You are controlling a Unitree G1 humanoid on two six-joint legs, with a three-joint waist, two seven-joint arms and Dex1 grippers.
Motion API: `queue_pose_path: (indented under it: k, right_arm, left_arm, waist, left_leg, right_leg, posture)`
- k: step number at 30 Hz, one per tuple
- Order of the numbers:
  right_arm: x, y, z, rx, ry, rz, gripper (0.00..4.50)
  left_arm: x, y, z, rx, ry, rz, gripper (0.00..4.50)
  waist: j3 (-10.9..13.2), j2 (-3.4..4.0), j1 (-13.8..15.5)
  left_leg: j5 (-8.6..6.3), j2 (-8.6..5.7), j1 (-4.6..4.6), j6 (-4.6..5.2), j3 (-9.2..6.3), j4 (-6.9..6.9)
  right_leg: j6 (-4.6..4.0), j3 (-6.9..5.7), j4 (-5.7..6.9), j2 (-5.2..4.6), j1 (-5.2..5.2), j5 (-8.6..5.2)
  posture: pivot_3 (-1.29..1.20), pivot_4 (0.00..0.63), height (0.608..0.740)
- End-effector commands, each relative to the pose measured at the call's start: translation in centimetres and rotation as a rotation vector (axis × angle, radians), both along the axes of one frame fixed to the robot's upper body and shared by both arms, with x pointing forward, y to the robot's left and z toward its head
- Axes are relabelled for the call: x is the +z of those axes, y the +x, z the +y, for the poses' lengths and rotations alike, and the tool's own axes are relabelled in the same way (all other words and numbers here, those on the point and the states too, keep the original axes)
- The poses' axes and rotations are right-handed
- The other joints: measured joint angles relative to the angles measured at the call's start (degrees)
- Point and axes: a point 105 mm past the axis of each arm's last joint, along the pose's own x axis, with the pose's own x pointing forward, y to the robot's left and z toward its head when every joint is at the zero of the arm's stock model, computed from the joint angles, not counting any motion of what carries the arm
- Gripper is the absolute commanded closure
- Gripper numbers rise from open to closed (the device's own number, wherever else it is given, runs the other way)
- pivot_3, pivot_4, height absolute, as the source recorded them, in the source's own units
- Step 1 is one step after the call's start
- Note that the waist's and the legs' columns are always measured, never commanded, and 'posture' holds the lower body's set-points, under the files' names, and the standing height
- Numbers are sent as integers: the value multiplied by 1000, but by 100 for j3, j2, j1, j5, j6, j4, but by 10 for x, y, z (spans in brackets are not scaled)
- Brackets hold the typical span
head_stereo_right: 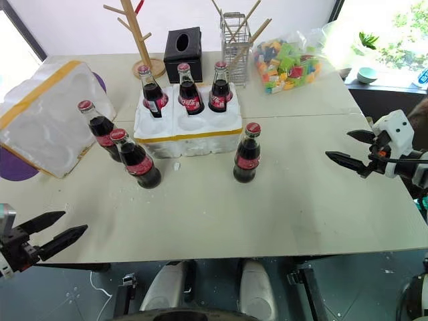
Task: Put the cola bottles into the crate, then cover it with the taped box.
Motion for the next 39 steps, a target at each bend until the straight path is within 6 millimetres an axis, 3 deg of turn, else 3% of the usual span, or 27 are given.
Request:
queue_pose_path:
  k: [1, 6, 26, 33, 39]
  right_arm:
    - [12, 0, -1, -3, 2, -56, 0]
    - [12, 0, -1, -4, 7, -61, 0]
    - [11, 2, 0, -15, -2, -72, 0]
    - [40, -8, 11, 69, 46, -55, 0]
    - [85, -37, 58, 282, 66, -63, 0]
  left_arm:
    - [8, 7, 6, 22, 57, -44, 42]
    - [12, 19, 16, 95, 58, -90, 42]
    - [15, 30, 8, 84, 41, -114, 42]
    - [29, 45, -9, -9, -15, -173, 42]
    - [47, 70, -31, -190, -13, -211, 42]
  waist:
    - [0, 0, 1]
    - [0, 0, -4]
    - [-1, 0, 0]
    - [-1, 1, 5]
    - [-1, 2, 5]
  left_leg:
    - [0, 0, 0, 0, 0, 1]
    - [0, 0, 0, 0, 2, 0]
    - [1, 3, 2, 1, 2, 1]
    - [1, 3, 5, 2, 2, 2]
    - [1, 8, 9, 2, 2, 2]
  right_leg:
    - [0, 0, 0, 0, 0, 0]
    - [-14, 2, 0, 2, 1, 10]
    - [-19, 4, 6, 7, 2, 13]
    - [-20, 5, 10, 8, 4, 14]
    - [-20, 5, 18, 13, 3, 14]
  posture:
    - [0, 150, 740]
    - [0, 150, 740]
    - [0, 150, 740]
    - [0, 150, 740]
    - [0, 150, 740]
